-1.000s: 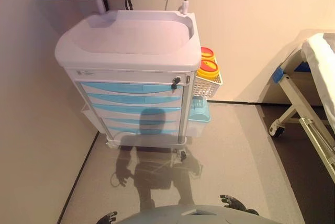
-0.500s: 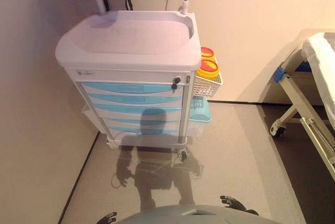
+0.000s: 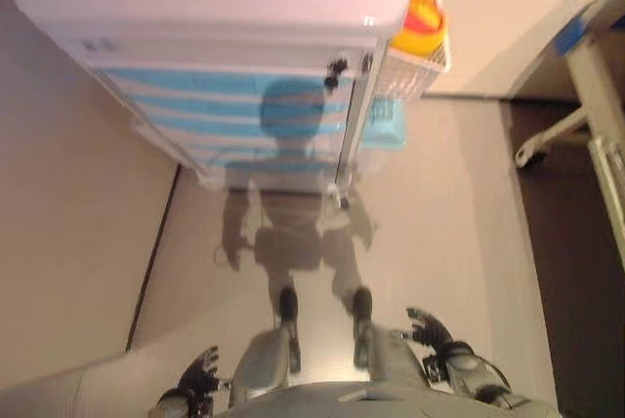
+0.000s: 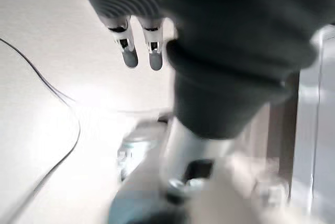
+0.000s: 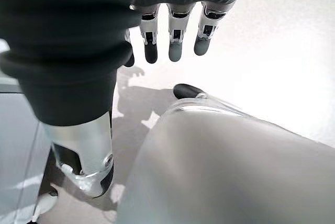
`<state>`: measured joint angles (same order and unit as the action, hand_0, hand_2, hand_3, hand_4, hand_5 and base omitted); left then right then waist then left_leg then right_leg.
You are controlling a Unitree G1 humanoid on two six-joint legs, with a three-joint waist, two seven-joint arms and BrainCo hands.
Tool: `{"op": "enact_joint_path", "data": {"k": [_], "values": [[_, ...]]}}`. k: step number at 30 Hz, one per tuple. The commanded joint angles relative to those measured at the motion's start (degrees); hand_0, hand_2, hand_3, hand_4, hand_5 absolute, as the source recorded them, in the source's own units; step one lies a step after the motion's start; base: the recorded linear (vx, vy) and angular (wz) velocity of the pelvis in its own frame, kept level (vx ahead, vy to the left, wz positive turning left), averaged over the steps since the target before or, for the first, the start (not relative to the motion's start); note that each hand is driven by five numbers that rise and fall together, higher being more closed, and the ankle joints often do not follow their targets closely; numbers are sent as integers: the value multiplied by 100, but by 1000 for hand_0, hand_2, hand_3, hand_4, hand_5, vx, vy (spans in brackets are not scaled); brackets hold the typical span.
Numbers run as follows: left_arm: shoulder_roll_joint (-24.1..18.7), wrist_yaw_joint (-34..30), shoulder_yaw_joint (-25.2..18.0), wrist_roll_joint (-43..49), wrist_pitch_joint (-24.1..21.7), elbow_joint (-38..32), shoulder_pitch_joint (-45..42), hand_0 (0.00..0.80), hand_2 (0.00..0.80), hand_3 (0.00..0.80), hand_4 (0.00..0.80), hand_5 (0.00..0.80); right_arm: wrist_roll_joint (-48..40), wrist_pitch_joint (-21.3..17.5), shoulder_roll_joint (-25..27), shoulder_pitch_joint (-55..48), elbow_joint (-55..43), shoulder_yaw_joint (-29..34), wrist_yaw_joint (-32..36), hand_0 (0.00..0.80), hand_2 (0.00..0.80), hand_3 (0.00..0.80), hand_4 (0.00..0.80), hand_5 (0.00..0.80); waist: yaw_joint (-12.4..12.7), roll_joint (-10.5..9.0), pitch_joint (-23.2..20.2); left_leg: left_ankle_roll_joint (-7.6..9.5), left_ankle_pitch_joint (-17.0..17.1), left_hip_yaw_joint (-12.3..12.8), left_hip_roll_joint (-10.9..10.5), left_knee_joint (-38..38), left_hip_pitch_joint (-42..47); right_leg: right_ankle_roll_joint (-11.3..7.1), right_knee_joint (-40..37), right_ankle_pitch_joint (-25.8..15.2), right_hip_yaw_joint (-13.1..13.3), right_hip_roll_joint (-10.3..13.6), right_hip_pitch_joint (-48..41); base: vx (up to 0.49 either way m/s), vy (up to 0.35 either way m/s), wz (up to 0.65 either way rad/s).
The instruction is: Open the drawer and pick up the medicine
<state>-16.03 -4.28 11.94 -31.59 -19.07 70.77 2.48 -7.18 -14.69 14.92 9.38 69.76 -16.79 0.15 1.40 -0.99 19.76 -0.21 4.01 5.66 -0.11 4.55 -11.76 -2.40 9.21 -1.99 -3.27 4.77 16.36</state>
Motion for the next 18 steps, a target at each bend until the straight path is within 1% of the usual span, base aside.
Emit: {"op": "enact_joint_path", "data": {"k": [1, 2, 6, 11, 15, 17, 18], "values": [[297, 108, -339, -844, -439, -747, 961, 0, 0, 0, 0, 0, 180, 91, 121, 0, -629, -393, -215, 0, 0, 0, 0, 0, -211, -27, 212, 248, -836, -114, -208, 1112, -580, 8, 546, 283, 100, -13, 395, -57, 120, -26], [256, 58, -390, -1207, -508, -984, 1089, 0, 0, 0, 0, 0, 204, 160, 178, 59, -721, -434, -247, 0, 0, 0, 0, 0, -230, -42, 288, 259, -856, -98, -216, 1215, -711, 1, 582, 249, 139, -11, 531, -62, 107, -24], [79, -85, -461, -2190, -914, -1513, 1491, 0, 0, 0, 0, 0, 90, 158, 309, 193, -813, -500, -325, 0, 0, 0, 0, 0, -295, -141, 493, 284, -943, -63, -207, 1502, -1090, -9, 608, 144, 248, -66, 852, -48, 77, -19], [-333, -66, -569, -2814, -1342, -1901, 2080, 0, 0, 0, 0, 0, -47, 65, 396, 252, -902, -554, -375, 0, 0, 0, 0, 0, -408, -297, 707, 296, -1087, 21, -129, 1817, -1466, -21, 648, 73, 375, -169, 1135, -31, 43, -19], [-830, -110, -767, -3222, -1285, -2089, 2638, 0, 0, 0, 0, 0, -133, 87, 458, 183, -1047, -607, -364, 0, 0, 0, 0, 0, -519, -422, 796, 313, -1218, 59, -93, 2101, -1713, -18, 710, 29, 455, -231, 1321, 13, 22, -15], [-1037, -261, -849, -3571, -1199, -2203, 2924, 0, 0, 0, 0, 0, -138, 85, 477, 123, -1116, -642, -330, 0, 0, 0, 0, 0, -572, -479, 829, 331, -1287, 64, -92, 2213, -1800, -15, 724, 7, 494, -258, 1386, 31, 11, -14], [-1148, -452, -903, -3865, -1123, -2298, 3108, 0, 0, 0, 0, 0, -134, 90, 483, 73, -1182, -671, -324, 0, 0, 0, 0, 0, -605, -511, 854, 344, -1335, 61, -100, 2297, -1862, -12, 731, -7, 516, -272, 1423, 31, 8, -7]]}}
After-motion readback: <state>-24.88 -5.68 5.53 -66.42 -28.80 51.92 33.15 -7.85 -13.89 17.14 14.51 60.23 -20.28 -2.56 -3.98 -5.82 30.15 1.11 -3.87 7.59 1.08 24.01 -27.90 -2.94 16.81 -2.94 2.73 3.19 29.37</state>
